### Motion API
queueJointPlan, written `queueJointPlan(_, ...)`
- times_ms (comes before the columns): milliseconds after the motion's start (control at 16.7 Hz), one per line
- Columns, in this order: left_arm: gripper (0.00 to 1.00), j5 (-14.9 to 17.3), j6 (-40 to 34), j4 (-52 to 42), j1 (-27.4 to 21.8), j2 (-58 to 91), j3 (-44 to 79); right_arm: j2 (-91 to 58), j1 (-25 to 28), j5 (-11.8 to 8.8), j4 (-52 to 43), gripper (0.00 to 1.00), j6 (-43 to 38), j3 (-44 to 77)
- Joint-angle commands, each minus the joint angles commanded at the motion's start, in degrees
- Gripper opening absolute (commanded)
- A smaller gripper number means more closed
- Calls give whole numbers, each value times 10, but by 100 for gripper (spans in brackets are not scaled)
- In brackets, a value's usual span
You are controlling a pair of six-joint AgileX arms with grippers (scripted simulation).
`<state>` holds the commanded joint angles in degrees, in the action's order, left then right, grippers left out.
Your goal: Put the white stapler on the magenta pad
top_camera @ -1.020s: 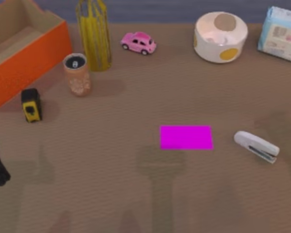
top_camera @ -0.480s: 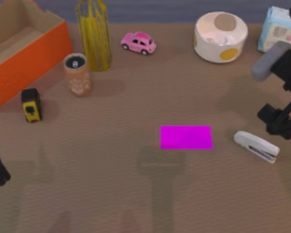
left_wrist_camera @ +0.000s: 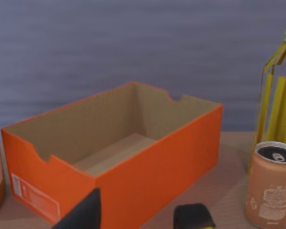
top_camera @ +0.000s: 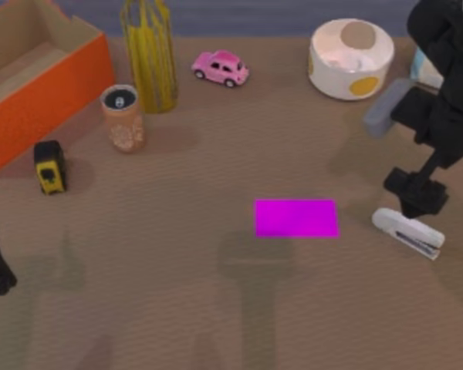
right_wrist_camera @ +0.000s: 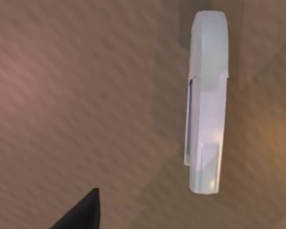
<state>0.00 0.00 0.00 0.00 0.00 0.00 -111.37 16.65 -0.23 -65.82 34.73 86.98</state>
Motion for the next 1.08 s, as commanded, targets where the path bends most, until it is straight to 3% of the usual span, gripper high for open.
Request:
queueJointPlan(300, 100, 0, 0, 0, 0, 0, 0, -2, -2, 0, 10, 100, 0, -9)
queueJointPlan(780, 100, 0, 0, 0, 0, 0, 0, -71, 2, 0, 194, 100, -3, -120)
queueJointPlan(1080, 100, 0, 0, 0, 0, 0, 0, -77, 2, 1, 207, 100, -3, -129)
